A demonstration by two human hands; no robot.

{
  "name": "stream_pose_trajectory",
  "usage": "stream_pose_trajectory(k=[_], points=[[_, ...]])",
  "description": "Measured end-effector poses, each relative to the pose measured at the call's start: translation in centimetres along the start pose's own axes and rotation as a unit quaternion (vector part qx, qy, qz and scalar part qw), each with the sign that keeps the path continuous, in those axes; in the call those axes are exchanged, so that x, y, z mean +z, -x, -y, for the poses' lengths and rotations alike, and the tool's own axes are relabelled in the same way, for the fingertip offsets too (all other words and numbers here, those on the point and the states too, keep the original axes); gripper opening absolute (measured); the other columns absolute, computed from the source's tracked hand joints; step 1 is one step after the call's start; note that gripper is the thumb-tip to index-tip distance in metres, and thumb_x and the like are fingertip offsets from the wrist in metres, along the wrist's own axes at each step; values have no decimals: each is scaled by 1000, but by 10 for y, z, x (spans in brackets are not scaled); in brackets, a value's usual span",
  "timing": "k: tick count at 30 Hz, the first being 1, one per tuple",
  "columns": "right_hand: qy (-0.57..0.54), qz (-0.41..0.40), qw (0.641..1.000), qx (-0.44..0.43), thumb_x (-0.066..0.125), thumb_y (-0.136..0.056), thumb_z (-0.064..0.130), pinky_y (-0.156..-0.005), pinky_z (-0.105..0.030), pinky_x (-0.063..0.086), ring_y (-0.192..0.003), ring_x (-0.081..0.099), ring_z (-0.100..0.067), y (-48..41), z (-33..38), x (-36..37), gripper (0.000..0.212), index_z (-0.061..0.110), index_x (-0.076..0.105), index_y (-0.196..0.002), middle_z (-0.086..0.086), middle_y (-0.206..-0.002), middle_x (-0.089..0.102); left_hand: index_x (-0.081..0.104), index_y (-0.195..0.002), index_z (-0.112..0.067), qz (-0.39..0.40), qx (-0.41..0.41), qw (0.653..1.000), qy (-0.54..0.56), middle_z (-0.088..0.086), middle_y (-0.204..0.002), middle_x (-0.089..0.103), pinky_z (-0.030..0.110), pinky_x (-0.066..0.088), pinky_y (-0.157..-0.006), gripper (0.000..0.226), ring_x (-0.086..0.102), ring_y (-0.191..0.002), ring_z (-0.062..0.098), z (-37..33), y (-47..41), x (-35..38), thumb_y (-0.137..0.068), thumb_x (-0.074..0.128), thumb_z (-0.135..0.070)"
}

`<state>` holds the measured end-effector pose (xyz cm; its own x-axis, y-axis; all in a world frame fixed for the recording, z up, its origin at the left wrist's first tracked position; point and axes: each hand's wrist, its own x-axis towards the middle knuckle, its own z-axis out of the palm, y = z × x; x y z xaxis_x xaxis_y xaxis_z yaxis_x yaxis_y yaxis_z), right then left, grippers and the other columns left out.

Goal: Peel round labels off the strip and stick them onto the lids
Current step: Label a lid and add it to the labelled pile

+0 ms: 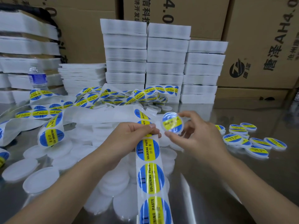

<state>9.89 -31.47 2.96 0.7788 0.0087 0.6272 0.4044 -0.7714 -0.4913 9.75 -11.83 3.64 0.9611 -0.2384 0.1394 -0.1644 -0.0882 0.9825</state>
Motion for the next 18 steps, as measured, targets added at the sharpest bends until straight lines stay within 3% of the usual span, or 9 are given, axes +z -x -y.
stream_pose_trajectory(k=[3,6,10,13,18], points=[[153,-21,983,104,58,-68,67,-65,-33,42,-88,64,-24,-15,-28,-3,63,26,51,-114,5,-82,69,78,-81,-27,-22,14,1000,12,-8,-90,76,18,55,-59,15,69,-72,5,0,-2,-3,-84,63,-27],[282,-16,940,192,59,-74,64,-65,-33,36,-95,62,-32,-23,-62,-4,61,13,52,-109,-12,-100,67,76,-86,-26,-41,21,999,24,-9,-79,75,14,49,-51,19,69,-63,6,1,-2,-6,-81,69,-9],[330,18,903,274,60,-75,56,-68,-32,35,-99,60,-32,-25,-91,-9,57,10,50,-108,-11,-105,63,73,-92,-30,-52,39,998,27,-16,-82,73,17,52,-55,33,71,-67,10,2,-4,-7,-79,70,0],[340,45,891,299,58,-80,44,-70,-28,33,-88,58,-27,-24,-103,-13,45,7,57,-105,-10,-94,62,74,-91,-35,-61,47,997,29,-20,-85,72,19,54,-58,35,71,-70,10,4,-6,-9,-79,71,-2],[360,101,872,317,53,-82,47,-70,-27,34,-79,46,-25,-23,-106,-17,38,14,60,-100,-4,-89,56,76,-87,-35,-76,46,995,39,-14,-85,74,18,53,-56,29,71,-69,10,6,-8,-11,-81,71,-7]])
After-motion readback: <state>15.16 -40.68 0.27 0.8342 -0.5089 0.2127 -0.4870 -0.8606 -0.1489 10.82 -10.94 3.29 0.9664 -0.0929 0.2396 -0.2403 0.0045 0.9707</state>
